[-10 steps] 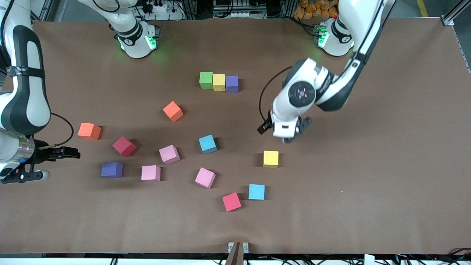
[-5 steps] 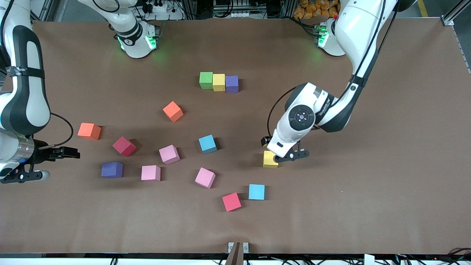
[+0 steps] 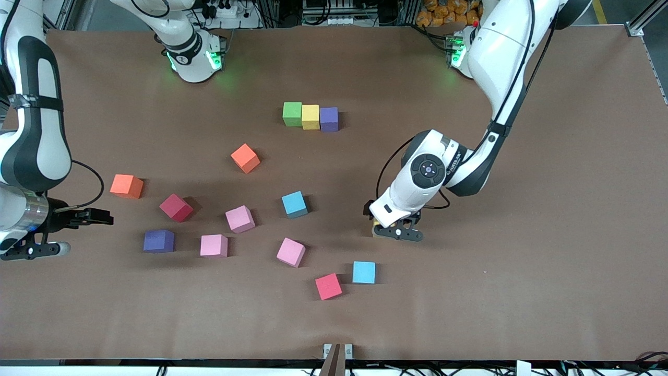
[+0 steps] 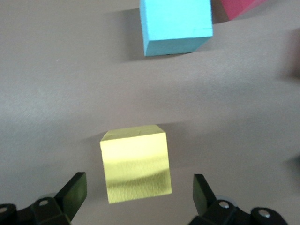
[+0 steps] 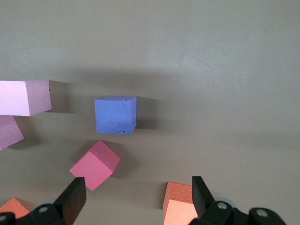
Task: Form number 2 with 11 blocks
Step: 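Move the left gripper over the lone yellow cube and lower, then close the left gripper on the yellow cube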
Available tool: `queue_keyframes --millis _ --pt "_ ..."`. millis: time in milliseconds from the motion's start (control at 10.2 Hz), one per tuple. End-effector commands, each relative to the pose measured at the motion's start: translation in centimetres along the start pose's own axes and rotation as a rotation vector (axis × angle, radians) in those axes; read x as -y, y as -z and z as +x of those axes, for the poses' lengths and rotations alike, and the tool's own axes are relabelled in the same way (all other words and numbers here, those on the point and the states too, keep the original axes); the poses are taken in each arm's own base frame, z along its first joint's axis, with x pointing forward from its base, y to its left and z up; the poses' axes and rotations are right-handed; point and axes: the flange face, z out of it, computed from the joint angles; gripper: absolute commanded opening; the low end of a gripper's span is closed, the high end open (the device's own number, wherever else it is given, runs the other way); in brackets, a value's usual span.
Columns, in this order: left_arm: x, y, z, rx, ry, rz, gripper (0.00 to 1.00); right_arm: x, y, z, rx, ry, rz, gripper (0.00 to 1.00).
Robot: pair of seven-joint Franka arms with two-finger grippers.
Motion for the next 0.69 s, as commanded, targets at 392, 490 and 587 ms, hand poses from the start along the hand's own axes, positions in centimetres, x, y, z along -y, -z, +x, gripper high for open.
queue_keyframes --millis 392,490,587 --pt "-0.4 -2.0 0.1 -0.038 -0.107 0.032 1.00 -0.7 -0.1 0.0 -0.008 0.003 0.024 1.00" --pt "0.0 -2.0 0.3 -0.040 -0.106 0.033 1.00 -0.7 -0.1 0.0 -0.006 0.003 0.024 1.00" --pt "0.9 -2.0 0.7 -0.050 -0.114 0.043 1.00 -0.7 -0.1 0.0 -0.007 0.003 0.024 1.00"
